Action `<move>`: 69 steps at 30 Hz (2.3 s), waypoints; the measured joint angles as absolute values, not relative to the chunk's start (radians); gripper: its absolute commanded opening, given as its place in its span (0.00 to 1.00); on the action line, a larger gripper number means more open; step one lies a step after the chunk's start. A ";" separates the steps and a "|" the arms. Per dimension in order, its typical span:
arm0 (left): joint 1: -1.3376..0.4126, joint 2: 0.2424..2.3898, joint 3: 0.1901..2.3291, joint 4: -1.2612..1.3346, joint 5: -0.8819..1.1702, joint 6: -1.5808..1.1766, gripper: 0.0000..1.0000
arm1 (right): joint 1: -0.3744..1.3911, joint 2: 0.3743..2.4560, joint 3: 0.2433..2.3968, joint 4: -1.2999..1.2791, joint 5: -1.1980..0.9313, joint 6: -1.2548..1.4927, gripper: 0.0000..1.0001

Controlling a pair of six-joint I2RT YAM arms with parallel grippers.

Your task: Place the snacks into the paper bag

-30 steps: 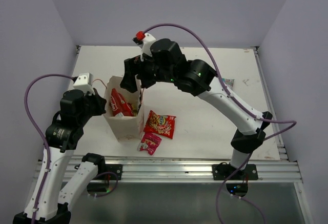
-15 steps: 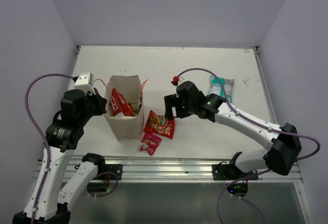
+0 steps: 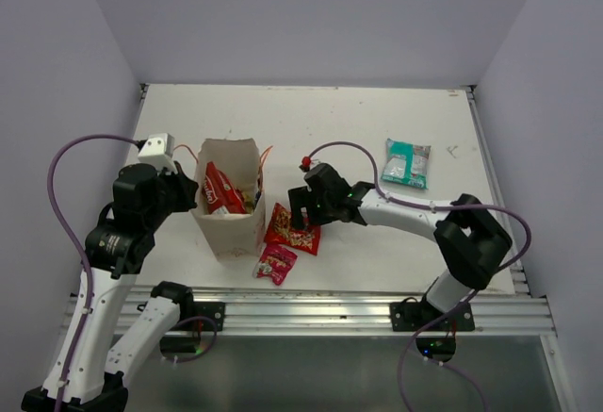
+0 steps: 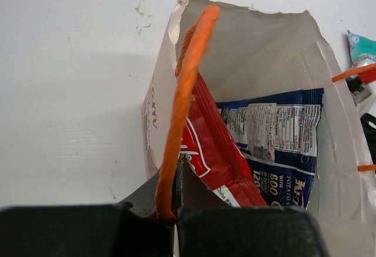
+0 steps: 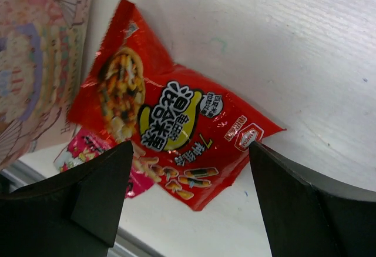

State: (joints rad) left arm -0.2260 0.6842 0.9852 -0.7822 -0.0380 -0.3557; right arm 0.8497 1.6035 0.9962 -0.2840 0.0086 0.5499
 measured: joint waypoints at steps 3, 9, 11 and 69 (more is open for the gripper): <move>-0.226 0.684 0.985 -0.782 -0.039 -0.356 0.00 | 0.850 1.678 1.008 -0.252 0.004 0.550 0.84; -0.229 0.684 0.986 -0.783 -0.057 -0.355 0.00 | 0.849 1.732 1.029 -0.247 0.001 0.540 0.45; -0.230 0.684 0.986 -0.783 -0.059 -0.355 0.00 | 0.849 1.736 1.030 -0.247 0.002 0.536 0.26; -0.237 0.658 0.983 -0.793 -0.049 -0.355 0.00 | 1.106 1.665 2.026 -0.770 0.347 0.283 0.00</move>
State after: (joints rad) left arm -0.2371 0.6582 0.9833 -0.7933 -0.0490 -0.3553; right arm 1.1057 1.6653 2.0262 -0.7696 0.3466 0.2829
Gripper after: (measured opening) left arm 0.012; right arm 0.010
